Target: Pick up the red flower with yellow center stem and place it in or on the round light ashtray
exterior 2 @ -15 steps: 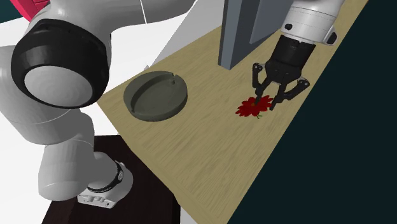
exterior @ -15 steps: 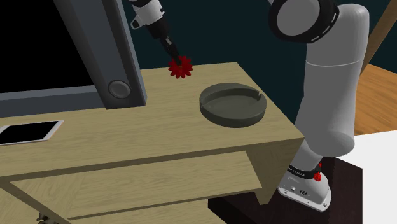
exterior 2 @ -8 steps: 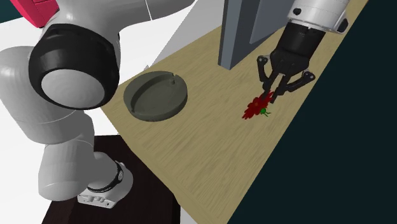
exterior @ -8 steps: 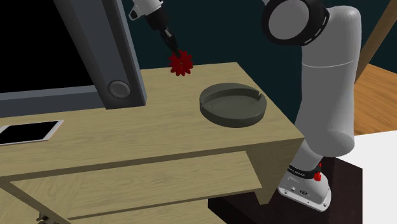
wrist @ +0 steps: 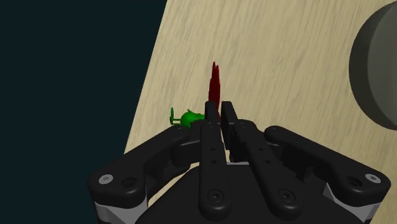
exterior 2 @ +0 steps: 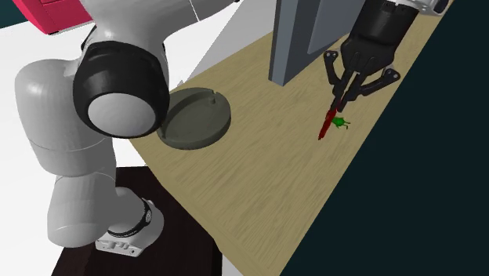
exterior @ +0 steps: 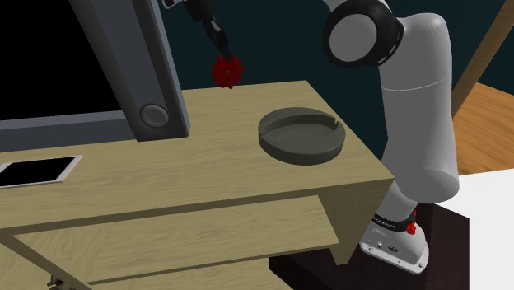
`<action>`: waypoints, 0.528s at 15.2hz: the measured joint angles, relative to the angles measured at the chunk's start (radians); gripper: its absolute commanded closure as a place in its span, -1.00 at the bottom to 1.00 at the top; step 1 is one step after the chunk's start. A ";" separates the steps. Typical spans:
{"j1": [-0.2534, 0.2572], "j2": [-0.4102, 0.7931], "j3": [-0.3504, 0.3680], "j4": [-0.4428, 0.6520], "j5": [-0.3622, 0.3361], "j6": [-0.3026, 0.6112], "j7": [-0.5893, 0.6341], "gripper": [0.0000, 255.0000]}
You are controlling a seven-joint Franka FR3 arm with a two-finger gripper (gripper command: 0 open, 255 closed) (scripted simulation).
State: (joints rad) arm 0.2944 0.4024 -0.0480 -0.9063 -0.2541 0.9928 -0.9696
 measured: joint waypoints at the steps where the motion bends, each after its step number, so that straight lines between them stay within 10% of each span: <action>1: -0.001 0.021 -0.002 0.049 -0.003 -0.026 -0.011 1.00; 5: 0.007 0.070 -0.006 0.172 -0.011 -0.102 -0.028 1.00; 8: 0.029 -0.111 0.011 -0.096 0.003 -0.028 0.041 1.00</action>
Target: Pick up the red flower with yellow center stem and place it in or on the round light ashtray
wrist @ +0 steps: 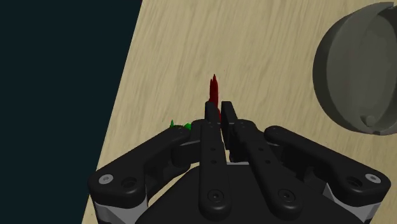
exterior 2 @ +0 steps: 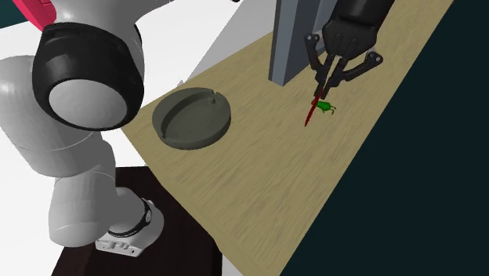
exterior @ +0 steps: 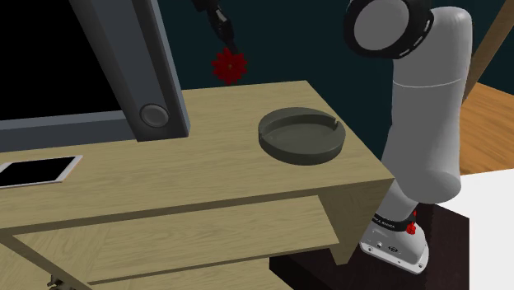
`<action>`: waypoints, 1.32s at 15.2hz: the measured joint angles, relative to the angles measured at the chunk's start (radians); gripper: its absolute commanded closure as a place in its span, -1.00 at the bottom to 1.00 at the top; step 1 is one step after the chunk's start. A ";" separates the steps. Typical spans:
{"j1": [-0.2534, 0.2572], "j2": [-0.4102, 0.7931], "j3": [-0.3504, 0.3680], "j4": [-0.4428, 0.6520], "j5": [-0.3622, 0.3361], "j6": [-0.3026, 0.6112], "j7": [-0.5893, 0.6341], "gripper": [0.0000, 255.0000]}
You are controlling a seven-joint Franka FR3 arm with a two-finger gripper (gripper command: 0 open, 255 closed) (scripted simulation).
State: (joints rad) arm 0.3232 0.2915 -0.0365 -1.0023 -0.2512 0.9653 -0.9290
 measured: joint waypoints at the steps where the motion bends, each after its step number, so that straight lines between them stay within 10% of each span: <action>1: 0.007 -0.047 0.006 -0.061 0.004 0.013 0.015 1.00; 20: 0.143 -0.655 0.165 -0.696 0.167 -0.010 0.358 1.00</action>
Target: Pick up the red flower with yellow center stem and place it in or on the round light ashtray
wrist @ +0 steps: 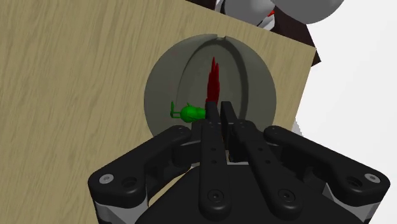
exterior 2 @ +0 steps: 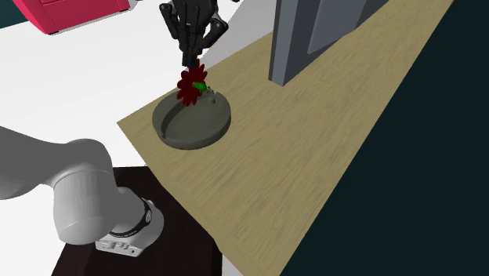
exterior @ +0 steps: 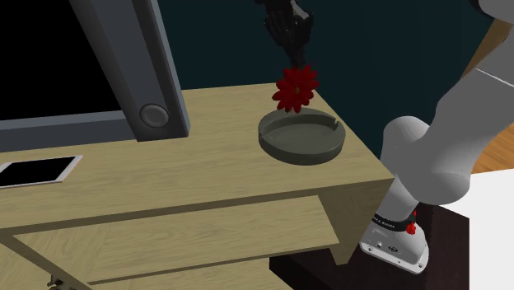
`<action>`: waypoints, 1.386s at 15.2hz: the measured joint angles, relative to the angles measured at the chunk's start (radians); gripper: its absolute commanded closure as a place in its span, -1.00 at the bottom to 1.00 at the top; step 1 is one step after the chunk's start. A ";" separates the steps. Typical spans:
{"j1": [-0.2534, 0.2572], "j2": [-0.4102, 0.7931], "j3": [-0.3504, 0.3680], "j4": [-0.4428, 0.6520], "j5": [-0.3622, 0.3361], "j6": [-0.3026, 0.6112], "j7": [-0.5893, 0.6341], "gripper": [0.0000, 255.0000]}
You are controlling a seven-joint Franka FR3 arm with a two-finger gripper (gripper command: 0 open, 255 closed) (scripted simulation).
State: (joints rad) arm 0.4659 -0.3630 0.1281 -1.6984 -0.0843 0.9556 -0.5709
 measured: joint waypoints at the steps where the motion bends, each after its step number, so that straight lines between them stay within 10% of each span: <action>1: 0.002 -0.013 0.003 -0.022 0.006 0.009 0.007 1.00; 21: 0.011 -0.112 0.001 -0.340 0.023 0.240 0.032 1.00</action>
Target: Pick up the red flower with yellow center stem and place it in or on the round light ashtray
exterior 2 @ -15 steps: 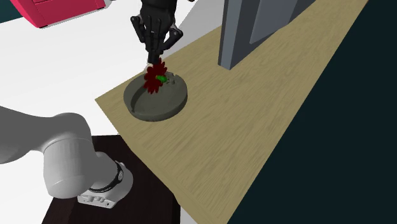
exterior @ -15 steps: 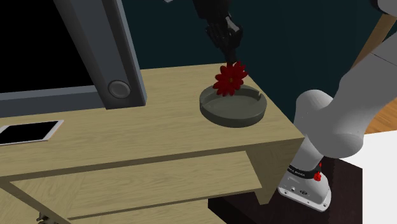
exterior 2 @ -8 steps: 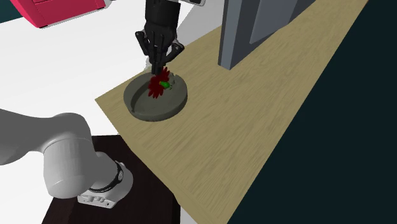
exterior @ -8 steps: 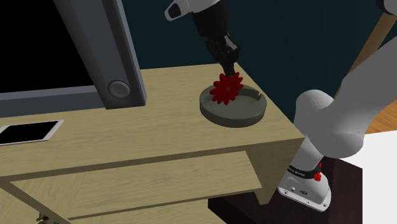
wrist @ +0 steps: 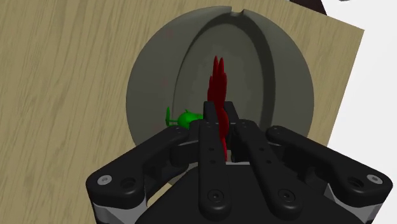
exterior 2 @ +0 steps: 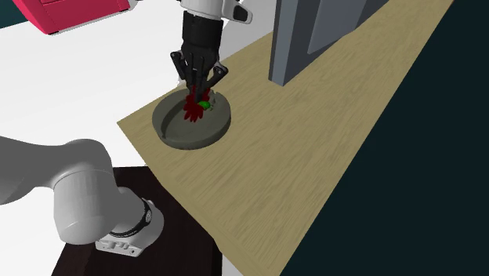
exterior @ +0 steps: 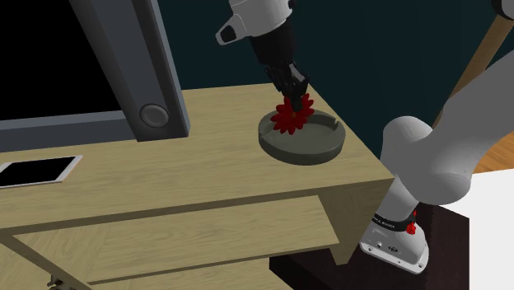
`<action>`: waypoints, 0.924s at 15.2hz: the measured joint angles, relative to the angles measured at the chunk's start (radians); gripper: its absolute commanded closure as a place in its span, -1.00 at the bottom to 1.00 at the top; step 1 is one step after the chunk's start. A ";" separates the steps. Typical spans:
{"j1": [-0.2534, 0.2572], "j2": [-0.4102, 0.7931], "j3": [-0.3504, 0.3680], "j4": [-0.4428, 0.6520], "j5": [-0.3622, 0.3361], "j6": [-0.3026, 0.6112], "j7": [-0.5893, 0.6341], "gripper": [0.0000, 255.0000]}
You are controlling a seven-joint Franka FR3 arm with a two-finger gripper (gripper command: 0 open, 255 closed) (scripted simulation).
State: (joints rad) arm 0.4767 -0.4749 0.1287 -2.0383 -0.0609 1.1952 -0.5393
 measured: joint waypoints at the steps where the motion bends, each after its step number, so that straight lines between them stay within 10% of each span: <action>1: 0.000 0.001 -0.001 0.001 -0.001 -0.001 -0.001 1.00; 3: 0.000 0.002 -0.001 0.001 -0.001 -0.001 -0.001 1.00; 4: 0.001 0.001 -0.001 0.000 -0.001 0.000 0.000 -1.00; 14: 0.000 0.077 0.010 0.144 0.001 -0.081 0.006 -1.00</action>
State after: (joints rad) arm 0.4762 -0.3978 0.1387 -1.8947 -0.0601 1.1141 -0.5333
